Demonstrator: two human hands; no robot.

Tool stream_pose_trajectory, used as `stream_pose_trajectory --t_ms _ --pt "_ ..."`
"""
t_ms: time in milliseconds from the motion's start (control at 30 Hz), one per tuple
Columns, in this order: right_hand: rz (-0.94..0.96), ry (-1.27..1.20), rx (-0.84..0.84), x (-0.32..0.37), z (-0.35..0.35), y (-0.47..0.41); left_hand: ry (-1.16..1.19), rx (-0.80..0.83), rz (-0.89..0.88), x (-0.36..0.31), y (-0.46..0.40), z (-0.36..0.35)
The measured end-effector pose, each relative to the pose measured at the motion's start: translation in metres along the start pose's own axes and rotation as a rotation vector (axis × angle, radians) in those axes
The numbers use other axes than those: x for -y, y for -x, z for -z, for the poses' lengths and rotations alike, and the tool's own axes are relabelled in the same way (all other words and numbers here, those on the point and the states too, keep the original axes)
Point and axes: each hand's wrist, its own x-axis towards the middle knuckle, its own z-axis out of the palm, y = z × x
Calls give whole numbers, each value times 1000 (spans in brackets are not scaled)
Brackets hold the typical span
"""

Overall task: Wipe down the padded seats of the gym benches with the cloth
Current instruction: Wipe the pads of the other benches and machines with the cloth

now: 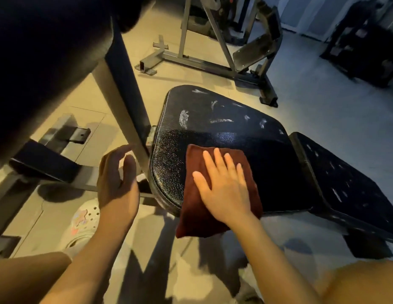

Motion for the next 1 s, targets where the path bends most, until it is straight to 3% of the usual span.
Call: stream_pose_trajectory --t_ms 133,333,500,633,767,933,1000 --pt "173 -23 53 62 -1 -31 10 -85 9 -1 1 13" --pt "97 94 71 116 -8 -62 -80 -71 -134 4 1 32" --pt "155 175 11 109 -14 -17 -137 -73 -207 -1 -2 41" --pt "180 158 -186 85 -30 30 -123 -40 -216 0 3 39" --pt "149 179 -257 65 -34 45 -116 -33 -236 4 4 42" --pt "103 153 -261 85 -33 36 -136 -31 -247 6 2 45" --pt "121 162 -181 98 -25 18 -161 -3 -262 5 1 44"
